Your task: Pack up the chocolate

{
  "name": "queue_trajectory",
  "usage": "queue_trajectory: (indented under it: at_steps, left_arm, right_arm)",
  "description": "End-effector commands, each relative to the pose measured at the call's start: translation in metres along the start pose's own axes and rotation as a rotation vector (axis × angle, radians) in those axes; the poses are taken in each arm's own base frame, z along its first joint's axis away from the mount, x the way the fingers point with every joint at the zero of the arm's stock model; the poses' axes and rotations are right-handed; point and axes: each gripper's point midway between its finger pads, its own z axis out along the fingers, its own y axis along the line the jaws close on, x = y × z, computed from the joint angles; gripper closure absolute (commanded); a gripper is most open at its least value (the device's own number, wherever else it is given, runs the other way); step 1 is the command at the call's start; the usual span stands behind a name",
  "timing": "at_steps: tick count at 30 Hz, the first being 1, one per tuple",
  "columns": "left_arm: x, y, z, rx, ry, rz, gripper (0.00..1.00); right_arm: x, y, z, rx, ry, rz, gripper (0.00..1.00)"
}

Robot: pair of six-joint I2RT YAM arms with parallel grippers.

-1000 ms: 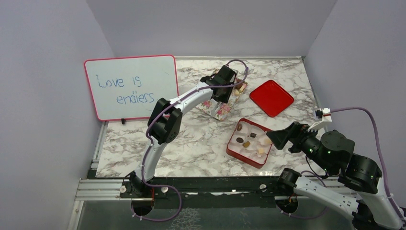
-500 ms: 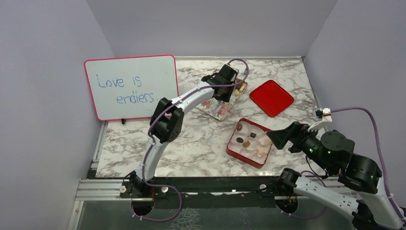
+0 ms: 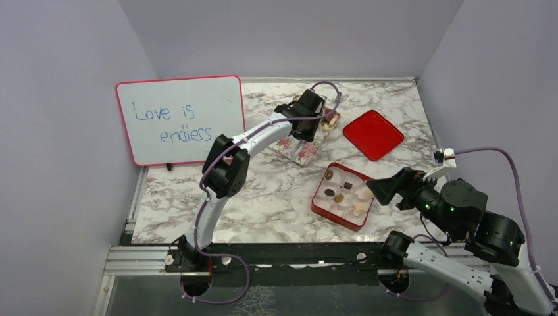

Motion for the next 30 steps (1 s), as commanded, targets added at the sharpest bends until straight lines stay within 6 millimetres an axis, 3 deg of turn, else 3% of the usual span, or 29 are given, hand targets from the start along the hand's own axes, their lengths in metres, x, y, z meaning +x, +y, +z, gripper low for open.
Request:
queue_trajectory:
  at_steps: [1, 15, 18, 21, 30]
  left_arm:
    - [-0.029, -0.011, -0.048, 0.051, -0.092, -0.027, 0.88]
    - [-0.011, -0.001, -0.081, 0.019, -0.097, -0.042, 0.89]
    - [-0.009, 0.012, -0.074, -0.049, -0.100, -0.030, 0.78]
    - [-0.007, 0.011, -0.065, -0.043, -0.094, -0.002, 0.71]
    - [-0.010, 0.006, -0.044, -0.040, -0.086, 0.051, 0.64]
  right_arm:
    - [-0.007, 0.001, -0.002, -0.009, -0.027, 0.004, 0.06]
    - [-0.001, 0.001, 0.002, -0.008, -0.015, 0.006, 0.06]
    - [-0.001, 0.002, 0.003, -0.010, -0.015, 0.000, 0.06]
    - [-0.001, 0.003, 0.004, -0.012, -0.013, -0.003, 0.06]
    - [-0.004, 0.002, 0.001, -0.011, -0.022, -0.001, 0.06]
